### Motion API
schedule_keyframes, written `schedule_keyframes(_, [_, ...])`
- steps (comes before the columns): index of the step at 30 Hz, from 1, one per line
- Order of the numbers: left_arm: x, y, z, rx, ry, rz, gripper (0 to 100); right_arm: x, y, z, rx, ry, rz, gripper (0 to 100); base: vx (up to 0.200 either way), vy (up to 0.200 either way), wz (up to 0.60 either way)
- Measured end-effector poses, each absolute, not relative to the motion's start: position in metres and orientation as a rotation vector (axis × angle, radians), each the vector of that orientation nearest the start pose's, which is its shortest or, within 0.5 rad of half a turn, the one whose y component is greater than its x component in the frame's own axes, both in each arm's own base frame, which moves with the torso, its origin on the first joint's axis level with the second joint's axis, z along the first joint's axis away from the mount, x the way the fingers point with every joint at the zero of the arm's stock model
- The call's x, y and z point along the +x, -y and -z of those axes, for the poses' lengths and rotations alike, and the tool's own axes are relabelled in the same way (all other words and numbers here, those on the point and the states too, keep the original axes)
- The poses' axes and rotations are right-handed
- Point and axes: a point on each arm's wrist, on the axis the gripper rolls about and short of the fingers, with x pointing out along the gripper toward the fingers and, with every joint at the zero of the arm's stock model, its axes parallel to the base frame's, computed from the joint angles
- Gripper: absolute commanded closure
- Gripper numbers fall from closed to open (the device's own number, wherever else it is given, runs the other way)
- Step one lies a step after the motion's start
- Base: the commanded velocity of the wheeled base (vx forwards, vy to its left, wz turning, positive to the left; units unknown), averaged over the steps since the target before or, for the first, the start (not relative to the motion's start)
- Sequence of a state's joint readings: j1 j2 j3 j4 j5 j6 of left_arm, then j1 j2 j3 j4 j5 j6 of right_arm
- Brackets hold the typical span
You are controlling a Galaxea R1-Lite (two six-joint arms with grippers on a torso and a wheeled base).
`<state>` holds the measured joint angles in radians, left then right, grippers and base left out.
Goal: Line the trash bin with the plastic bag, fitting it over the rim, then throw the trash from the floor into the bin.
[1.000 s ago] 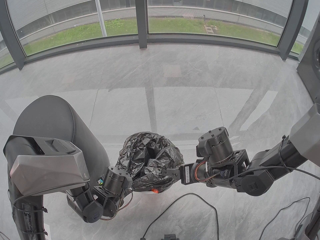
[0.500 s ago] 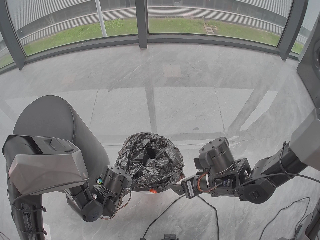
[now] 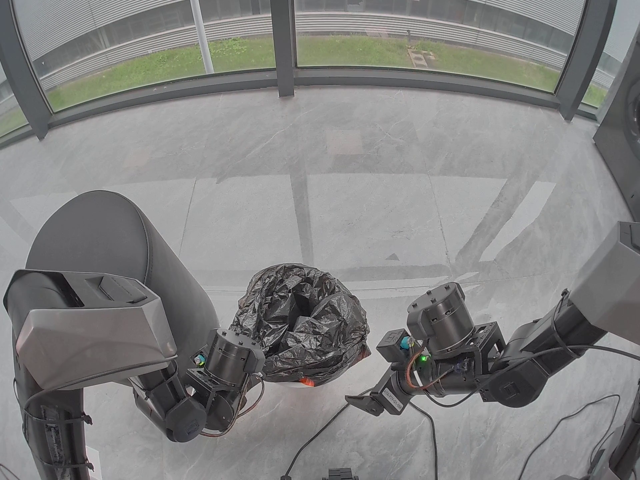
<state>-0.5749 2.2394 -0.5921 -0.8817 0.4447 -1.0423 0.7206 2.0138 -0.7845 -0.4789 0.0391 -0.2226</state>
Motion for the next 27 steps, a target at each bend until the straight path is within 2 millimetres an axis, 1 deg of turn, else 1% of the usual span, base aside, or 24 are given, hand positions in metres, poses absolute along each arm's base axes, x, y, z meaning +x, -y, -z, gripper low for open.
schedule_keyframes(5, [0.272,0.165,0.013,-0.629,-0.65,-0.229,100,0.267,-0.231,-0.06,-0.42,-0.603,-0.854,0,0.0,0.0,0.0])
schedule_keyframes(9, [0.271,0.165,0.01,-0.631,-0.648,-0.225,100,0.279,-0.238,-0.054,-0.411,-0.596,-0.855,0,0.0,0.0,0.0])
schedule_keyframes(12, [0.269,0.166,0.003,-0.637,-0.641,-0.217,100,0.287,-0.239,-0.047,-0.408,-0.607,-0.845,0,0.0,0.0,0.0])
schedule_keyframes(20, [0.256,0.16,-0.011,-0.652,-0.65,-0.22,100,0.294,-0.239,-0.031,-0.411,-0.643,-0.836,0,0.0,0.0,0.0])
schedule_keyframes(27, [0.243,0.162,-0.019,-0.648,-0.676,-0.205,100,0.294,-0.239,-0.025,-0.413,-0.656,-0.833,0,0.0,0.0,0.0])
